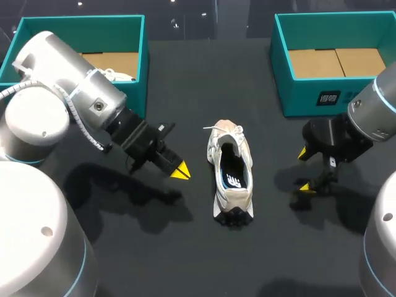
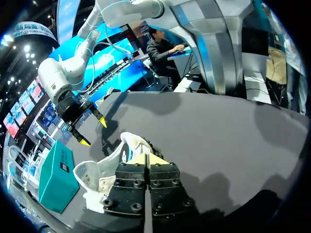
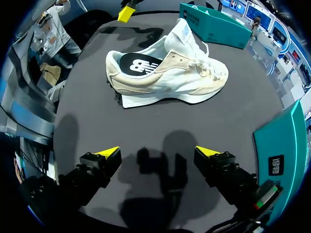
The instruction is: Take the shoe out of the shoebox, open the shoe tongue, remove and reinsert the insole, then place the shoe into the shoebox
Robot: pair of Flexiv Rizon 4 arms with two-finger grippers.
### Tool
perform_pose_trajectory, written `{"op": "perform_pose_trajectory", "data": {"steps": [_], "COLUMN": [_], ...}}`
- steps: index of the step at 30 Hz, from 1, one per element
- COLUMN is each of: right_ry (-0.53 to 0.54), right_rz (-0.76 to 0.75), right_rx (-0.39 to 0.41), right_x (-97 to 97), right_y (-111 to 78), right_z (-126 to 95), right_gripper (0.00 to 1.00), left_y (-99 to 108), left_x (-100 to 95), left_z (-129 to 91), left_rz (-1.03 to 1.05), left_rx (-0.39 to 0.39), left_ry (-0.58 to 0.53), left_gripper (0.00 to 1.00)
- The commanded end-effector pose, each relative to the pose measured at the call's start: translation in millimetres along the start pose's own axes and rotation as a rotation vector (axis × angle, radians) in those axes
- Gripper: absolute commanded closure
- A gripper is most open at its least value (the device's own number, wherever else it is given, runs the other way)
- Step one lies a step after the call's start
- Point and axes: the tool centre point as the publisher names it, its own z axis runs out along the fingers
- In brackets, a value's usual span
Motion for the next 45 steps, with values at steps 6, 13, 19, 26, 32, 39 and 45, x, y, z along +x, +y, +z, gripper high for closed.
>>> {"op": "perform_pose_trajectory", "data": {"steps": [6, 13, 19, 26, 32, 39, 45], "right_ry": [-0.003, -0.021, -0.029, -0.031, -0.031, -0.031, -0.031], "right_rz": [0.001, 0.032, 0.068, 0.081, 0.082, 0.082, 0.082], "right_rx": [0.004, 0.016, 0.033, 0.034, 0.030, 0.030, 0.030], "right_x": [1.7, -2.2, -4.8, -0.8, 0.2, 0.2, 0.2], "right_y": [0.2, -15.5, -41.2, -50.3, -52.4, -52.4, -52.4], "right_z": [-1, -12, -31, -42, -44, -44, -44], "right_gripper": [0.00, 0.00, 0.00, 0.00, 0.00, 0.00, 0.00], "left_y": [0, -6, -7, -8, -9, 1, 1], "left_x": [-1.3, -1.7, -13.4, -29.0, -48.5, -60.3, -60.3], "left_z": [-8, -23, -22, -7, 5, 21, 21], "left_rz": [0.000, 0.041, 0.081, 0.195, 0.266, 0.313, 0.313], "left_rx": [0.001, -0.026, -0.061, -0.124, -0.173, -0.218, -0.218], "left_ry": [0.030, 0.084, 0.202, 0.385, 0.524, 0.626, 0.626], "left_gripper": [1.00, 1.00, 1.00, 1.00, 1.00, 1.00, 1.00]}}
